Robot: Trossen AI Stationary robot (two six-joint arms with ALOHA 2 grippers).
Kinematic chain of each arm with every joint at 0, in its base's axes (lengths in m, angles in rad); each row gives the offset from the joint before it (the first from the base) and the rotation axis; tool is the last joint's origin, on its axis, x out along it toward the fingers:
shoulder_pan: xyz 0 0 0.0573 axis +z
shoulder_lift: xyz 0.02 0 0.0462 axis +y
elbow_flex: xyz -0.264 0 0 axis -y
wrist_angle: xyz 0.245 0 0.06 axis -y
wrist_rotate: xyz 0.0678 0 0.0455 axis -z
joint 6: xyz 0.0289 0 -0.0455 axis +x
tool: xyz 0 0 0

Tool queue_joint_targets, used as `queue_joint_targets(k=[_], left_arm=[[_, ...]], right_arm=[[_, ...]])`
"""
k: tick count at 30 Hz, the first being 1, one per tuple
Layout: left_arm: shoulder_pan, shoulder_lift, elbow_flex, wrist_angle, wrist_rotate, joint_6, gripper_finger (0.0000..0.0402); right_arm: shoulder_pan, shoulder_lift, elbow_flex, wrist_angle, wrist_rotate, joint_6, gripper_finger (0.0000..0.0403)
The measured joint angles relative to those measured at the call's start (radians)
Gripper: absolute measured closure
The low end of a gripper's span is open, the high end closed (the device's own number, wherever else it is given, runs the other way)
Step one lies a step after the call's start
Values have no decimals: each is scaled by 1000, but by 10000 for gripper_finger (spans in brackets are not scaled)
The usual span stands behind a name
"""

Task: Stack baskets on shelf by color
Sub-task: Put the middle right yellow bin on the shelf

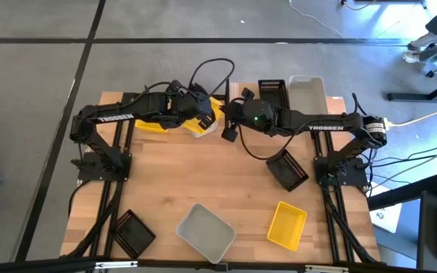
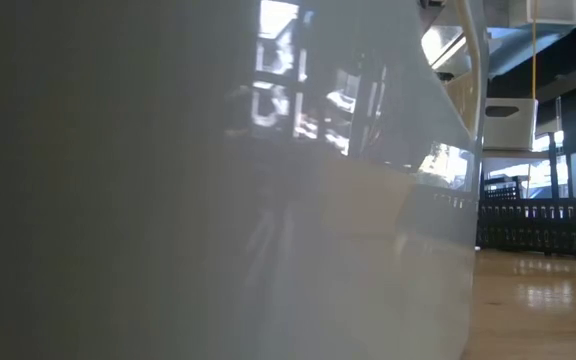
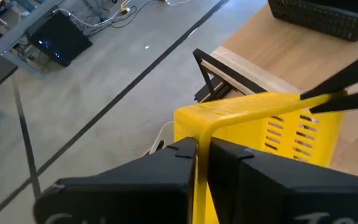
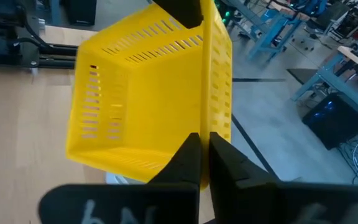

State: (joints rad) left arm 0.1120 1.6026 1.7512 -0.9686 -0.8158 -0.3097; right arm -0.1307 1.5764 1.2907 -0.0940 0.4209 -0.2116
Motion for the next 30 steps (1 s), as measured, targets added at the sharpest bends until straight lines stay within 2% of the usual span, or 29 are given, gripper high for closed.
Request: queue_joint_targets(k=[3,10,21,30], left_arm=[[5,0,0,0,3,1,368],[45,-1,0,-5,85,-25,338],[3,-1,0,-67,85,-32,335],[-17,-1,0,-197,127,-151,339]], right_arm=[[-1,0,0,0,-2,-1,399],[-1,1,-2,-1,1,-2,399],[-3,1,-1,-9,31,-5,400],[-4,1,-1,-8,80,-7,400]])
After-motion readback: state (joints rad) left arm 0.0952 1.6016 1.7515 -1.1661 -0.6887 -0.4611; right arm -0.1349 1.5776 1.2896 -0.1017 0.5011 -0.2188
